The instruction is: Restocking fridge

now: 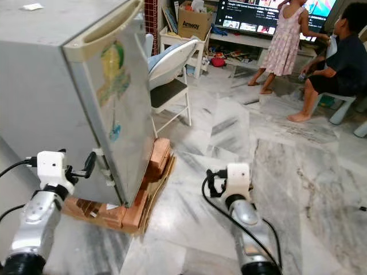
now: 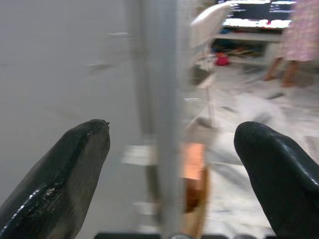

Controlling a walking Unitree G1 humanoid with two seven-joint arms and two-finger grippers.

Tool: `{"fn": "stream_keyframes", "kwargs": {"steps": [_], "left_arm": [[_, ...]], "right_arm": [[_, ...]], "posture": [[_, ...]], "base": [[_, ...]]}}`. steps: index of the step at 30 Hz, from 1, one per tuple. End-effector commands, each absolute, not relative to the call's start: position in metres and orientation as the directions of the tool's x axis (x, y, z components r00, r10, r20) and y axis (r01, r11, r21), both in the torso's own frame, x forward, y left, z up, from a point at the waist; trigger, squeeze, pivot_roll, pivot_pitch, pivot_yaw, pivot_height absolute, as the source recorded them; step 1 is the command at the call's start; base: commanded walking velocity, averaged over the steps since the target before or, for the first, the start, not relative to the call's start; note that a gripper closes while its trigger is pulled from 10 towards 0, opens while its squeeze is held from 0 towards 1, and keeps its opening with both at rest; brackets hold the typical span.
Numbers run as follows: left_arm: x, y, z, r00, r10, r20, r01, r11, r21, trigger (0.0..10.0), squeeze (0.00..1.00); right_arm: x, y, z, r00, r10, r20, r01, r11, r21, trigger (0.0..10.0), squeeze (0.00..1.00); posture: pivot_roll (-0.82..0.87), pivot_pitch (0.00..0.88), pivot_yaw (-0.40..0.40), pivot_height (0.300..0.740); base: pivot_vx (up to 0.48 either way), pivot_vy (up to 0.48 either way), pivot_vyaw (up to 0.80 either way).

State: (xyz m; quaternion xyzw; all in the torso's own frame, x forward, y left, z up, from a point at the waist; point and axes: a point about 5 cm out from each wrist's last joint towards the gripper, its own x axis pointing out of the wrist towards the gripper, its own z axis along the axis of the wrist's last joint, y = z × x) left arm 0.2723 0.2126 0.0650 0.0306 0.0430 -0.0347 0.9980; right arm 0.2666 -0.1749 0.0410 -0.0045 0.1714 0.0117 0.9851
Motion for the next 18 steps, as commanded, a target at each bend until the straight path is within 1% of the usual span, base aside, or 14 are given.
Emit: {"fn": "stream_keyframes", "kwargs": {"steps": [1,2,10,13,18], "left_arm": [[0.271,0.216,0.069,0.994,-0.058,-0.094,0.064,0.996,0.067,10.0,0.00],[0.271,0.216,0.069,0.994,-0.058,-0.094,0.064,0.996,0.067,10.0,0.00],[0.264,0.225,0.073,0.995,-0.006,-0.098,0.014,0.997,0.081,10.0,0.00],[0.254,0.231,0.072,0.993,0.004,-0.120,0.004,0.998,0.070,10.0,0.00],[0.247,0.231,0.071,0.992,0.010,-0.127,-0.002,0.998,0.061,10.0,0.00]], "right_arm": [[0.267,-0.177,0.042,0.941,0.017,-0.338,-0.019,1.000,-0.004,10.0,0.00],[0.267,-0.177,0.042,0.941,0.017,-0.338,-0.019,1.000,-0.004,10.0,0.00],[0.262,-0.181,0.039,0.940,0.001,-0.340,-0.003,1.000,-0.004,10.0,0.00],[0.260,-0.181,0.039,0.940,-0.004,-0.342,0.003,1.000,-0.003,10.0,0.00],[0.260,-0.180,0.038,0.940,-0.004,-0.342,0.005,1.000,0.000,10.0,0.00]], "posture": [[0.01,0.000,-0.052,0.740],[0.01,0.000,-0.052,0.740],[0.01,0.000,-0.041,0.740],[0.01,0.000,-0.038,0.740],[0.02,0.000,-0.040,0.740]], "base": [[0.000,-0.480,0.00],[0.000,-0.480,0.00],[0.000,0.000,0.00],[0.000,0.000,0.00],[0.000,0.000,0.00]]}}
